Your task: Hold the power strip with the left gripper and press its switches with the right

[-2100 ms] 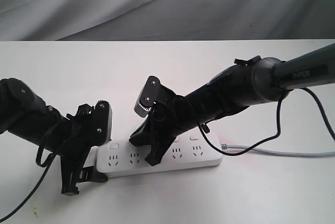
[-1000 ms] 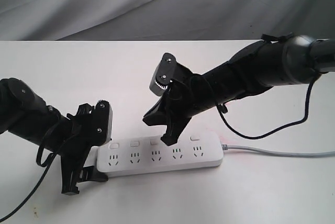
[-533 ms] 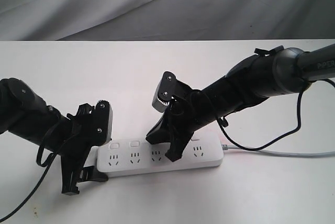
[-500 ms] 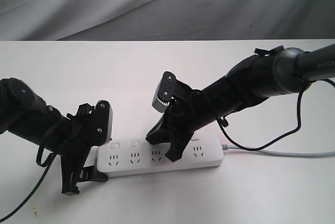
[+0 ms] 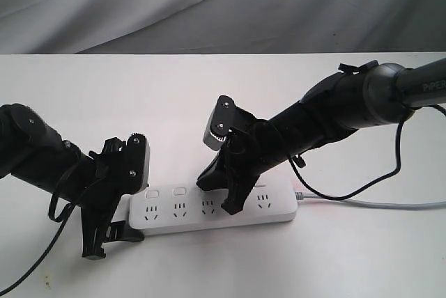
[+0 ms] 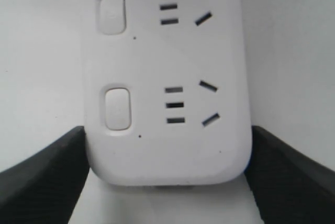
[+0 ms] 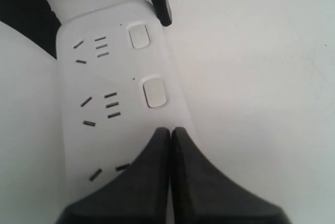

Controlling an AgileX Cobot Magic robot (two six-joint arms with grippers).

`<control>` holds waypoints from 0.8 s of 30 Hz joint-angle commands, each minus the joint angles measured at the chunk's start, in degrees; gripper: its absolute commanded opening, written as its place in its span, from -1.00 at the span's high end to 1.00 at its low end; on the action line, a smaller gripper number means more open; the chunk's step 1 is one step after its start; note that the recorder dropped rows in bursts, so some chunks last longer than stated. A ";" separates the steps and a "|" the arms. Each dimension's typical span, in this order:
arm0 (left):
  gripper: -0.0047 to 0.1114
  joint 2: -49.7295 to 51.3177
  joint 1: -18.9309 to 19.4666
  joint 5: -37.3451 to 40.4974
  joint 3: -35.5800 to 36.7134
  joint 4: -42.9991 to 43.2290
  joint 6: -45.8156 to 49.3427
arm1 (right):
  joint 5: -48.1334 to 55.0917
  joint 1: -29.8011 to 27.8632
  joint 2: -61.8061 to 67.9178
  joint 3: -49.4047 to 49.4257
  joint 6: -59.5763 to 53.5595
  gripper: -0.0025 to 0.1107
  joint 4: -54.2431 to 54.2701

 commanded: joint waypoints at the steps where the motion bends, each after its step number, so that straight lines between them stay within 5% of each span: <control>1: -0.02 -0.12 -0.27 -1.27 -0.14 0.16 0.39 | -1.03 0.08 0.46 0.10 0.36 0.96 -0.76; 24: -0.02 -0.12 -0.27 -1.15 -0.14 0.16 0.39 | -2.69 0.08 3.61 0.72 6.75 0.96 -10.01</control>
